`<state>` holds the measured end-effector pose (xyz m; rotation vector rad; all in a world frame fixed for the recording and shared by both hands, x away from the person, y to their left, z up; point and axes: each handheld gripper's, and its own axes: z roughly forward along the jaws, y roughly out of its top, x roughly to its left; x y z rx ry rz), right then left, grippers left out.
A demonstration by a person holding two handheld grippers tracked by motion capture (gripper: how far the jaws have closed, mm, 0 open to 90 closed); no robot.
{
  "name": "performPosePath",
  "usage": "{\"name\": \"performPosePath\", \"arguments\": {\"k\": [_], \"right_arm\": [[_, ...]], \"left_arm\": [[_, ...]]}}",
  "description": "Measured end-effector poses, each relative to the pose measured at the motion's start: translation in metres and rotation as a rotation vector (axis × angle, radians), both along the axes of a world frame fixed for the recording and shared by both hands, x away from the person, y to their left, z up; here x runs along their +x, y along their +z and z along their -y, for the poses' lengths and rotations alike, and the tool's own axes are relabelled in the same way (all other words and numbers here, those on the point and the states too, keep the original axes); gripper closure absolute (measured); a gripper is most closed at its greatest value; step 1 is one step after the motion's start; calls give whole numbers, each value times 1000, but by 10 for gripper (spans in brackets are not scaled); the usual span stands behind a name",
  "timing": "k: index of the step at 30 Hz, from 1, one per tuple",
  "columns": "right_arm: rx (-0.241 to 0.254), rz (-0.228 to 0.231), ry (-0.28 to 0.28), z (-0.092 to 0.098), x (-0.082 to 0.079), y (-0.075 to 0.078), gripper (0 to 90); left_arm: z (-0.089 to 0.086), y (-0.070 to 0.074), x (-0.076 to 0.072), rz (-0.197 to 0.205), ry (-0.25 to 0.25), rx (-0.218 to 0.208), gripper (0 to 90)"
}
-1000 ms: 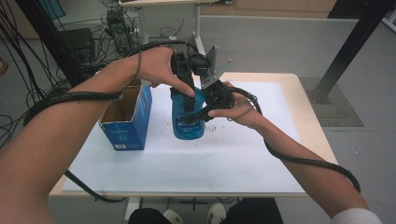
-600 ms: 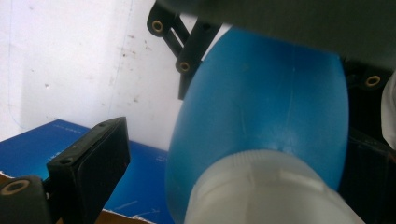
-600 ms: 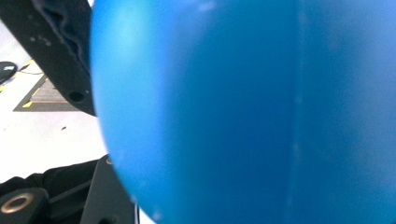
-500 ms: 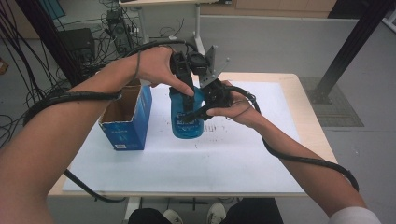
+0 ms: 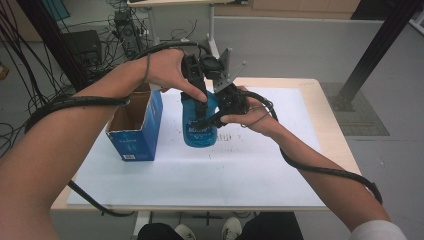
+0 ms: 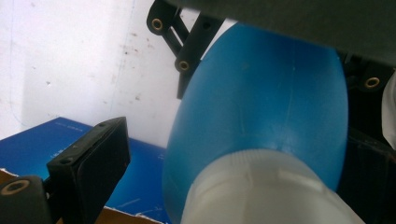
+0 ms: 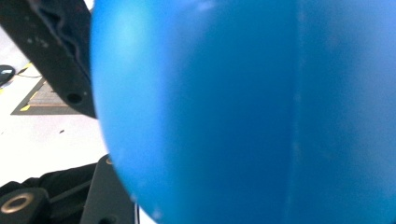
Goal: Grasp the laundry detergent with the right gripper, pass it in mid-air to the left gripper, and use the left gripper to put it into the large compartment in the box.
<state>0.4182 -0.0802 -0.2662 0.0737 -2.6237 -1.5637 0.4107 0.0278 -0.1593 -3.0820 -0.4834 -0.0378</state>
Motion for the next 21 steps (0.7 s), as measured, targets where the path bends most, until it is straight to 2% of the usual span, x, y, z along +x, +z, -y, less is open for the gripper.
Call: {"name": "performPosePath", "arguments": {"k": [21], "right_arm": [[0,6,-3,0,-1,1,440]], "left_arm": [[-1,2,-1,6,-4,-1,61]]}}
